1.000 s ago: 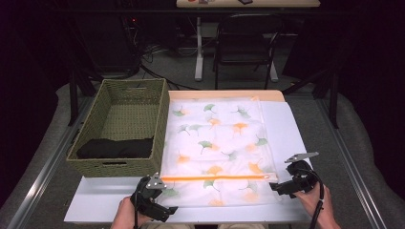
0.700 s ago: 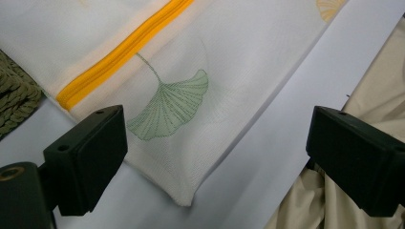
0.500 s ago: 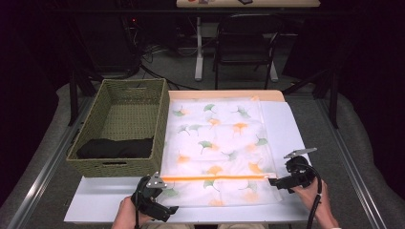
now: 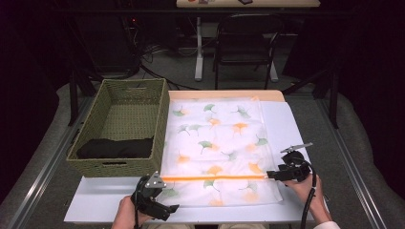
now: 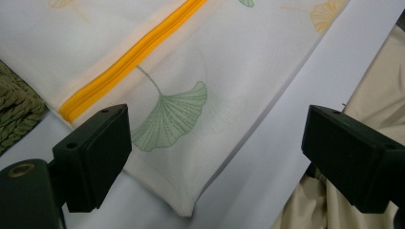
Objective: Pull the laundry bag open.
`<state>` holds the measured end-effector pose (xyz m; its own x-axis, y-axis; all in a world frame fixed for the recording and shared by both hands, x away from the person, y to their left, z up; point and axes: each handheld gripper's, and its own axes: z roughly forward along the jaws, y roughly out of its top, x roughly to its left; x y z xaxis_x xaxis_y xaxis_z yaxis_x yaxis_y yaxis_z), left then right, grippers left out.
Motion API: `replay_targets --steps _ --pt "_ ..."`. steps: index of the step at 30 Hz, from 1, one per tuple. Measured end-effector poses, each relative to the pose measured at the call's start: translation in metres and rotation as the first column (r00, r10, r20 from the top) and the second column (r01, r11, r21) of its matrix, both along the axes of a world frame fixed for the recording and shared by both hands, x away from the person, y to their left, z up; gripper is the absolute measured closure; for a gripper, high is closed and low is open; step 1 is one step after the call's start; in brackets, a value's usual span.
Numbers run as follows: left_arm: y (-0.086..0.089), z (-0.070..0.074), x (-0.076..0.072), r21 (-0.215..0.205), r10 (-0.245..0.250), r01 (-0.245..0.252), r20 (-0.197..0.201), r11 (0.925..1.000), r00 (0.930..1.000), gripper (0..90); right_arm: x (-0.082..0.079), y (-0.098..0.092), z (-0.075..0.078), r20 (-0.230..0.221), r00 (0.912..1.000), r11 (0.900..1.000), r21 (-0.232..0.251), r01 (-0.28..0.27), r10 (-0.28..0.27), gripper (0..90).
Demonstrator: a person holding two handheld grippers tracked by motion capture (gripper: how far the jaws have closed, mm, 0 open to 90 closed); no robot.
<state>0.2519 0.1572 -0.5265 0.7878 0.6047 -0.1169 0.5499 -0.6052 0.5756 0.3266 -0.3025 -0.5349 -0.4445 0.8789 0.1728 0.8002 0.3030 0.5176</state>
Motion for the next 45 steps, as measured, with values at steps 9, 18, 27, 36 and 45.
replay_targets --steps 9,18,27,36,45 --pt "-0.001 0.001 0.004 -0.004 -0.019 0.019 0.013 0.9998 0.9997 13.9 -0.004 0.003 -0.003 -0.025 0.9997 1.0 0.024 0.008 -0.007 58.4" --pt "-0.008 0.006 0.01 -0.017 -0.006 0.007 0.012 0.9998 0.9999 11.8 -0.009 0.007 -0.001 -0.035 0.9987 0.999 -0.007 0.037 -0.037 63.4" --pt "-0.026 0.007 0.018 -0.009 -0.055 0.055 -0.008 0.9985 0.9985 13.5 -0.011 0.007 -0.001 -0.032 0.999 0.999 -0.014 0.032 -0.032 80.4" --pt "-0.037 0.01 0.025 -0.042 -0.055 0.055 -0.001 0.9976 0.9985 13.9 -0.013 0.009 0.005 0.015 0.9998 1.0 -0.026 0.016 -0.016 83.6" --pt "-0.075 0.014 0.044 -0.063 -0.094 0.094 0.007 0.9936 0.9956 6.4 -0.018 0.016 0.015 0.067 0.9976 0.997 -0.071 -0.015 0.019 83.9"
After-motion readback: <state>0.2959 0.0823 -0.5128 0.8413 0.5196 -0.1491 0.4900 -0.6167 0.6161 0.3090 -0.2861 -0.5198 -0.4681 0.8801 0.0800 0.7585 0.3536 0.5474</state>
